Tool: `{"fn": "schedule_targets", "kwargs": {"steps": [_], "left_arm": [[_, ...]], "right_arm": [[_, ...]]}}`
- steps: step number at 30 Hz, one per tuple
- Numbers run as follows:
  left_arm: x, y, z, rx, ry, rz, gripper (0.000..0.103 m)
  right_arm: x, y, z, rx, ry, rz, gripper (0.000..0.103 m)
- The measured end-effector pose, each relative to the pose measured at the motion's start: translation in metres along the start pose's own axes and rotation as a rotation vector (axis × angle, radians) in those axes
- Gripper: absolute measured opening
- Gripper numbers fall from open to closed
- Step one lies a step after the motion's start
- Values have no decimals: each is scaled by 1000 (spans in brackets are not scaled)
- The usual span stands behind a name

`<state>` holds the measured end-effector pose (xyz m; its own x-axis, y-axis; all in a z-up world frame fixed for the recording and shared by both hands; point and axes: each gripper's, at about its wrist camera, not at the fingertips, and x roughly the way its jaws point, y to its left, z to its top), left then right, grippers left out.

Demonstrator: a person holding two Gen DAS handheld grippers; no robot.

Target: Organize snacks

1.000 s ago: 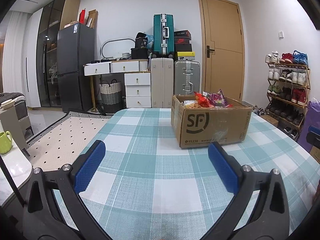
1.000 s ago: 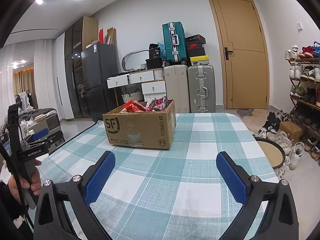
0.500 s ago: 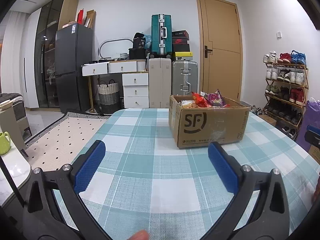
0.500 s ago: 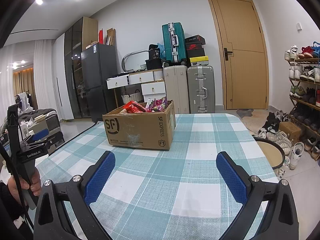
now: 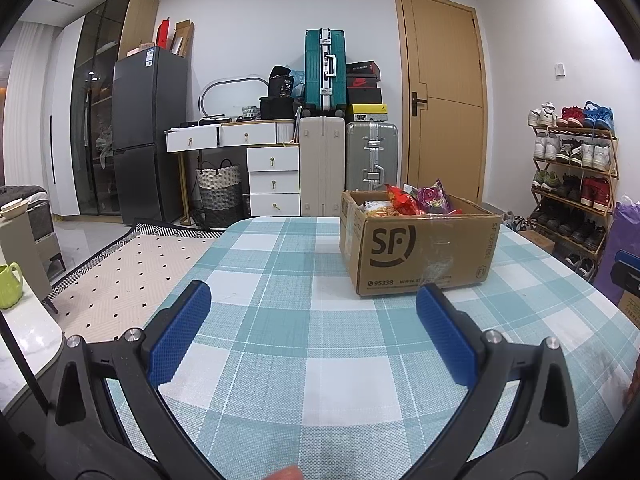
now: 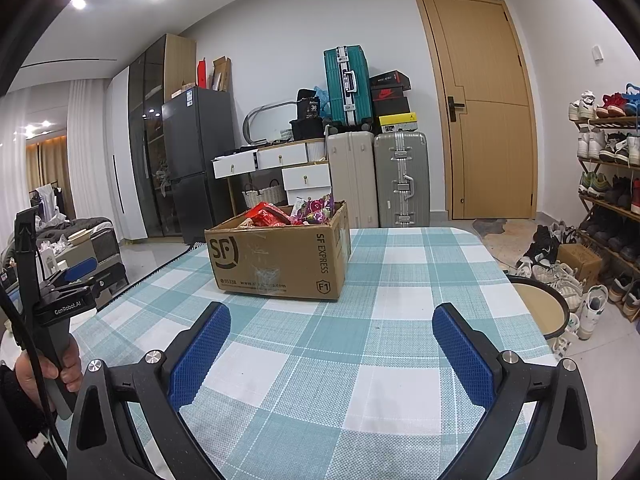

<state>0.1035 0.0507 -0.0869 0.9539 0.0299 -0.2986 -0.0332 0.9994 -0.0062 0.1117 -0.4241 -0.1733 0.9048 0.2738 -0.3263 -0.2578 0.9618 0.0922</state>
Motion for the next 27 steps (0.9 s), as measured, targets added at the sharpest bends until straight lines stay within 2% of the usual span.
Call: {"fn": "schedule_targets", "kwargs": {"steps": [12,27], "left_arm": [[0,2,-1,-13,-1,36,103],[2,4,-2,-15,-1,36,103]], "right_arm": [[-2,0,1,5,-8,0,103],[-2,0,1,6,-8,0,103]]}}
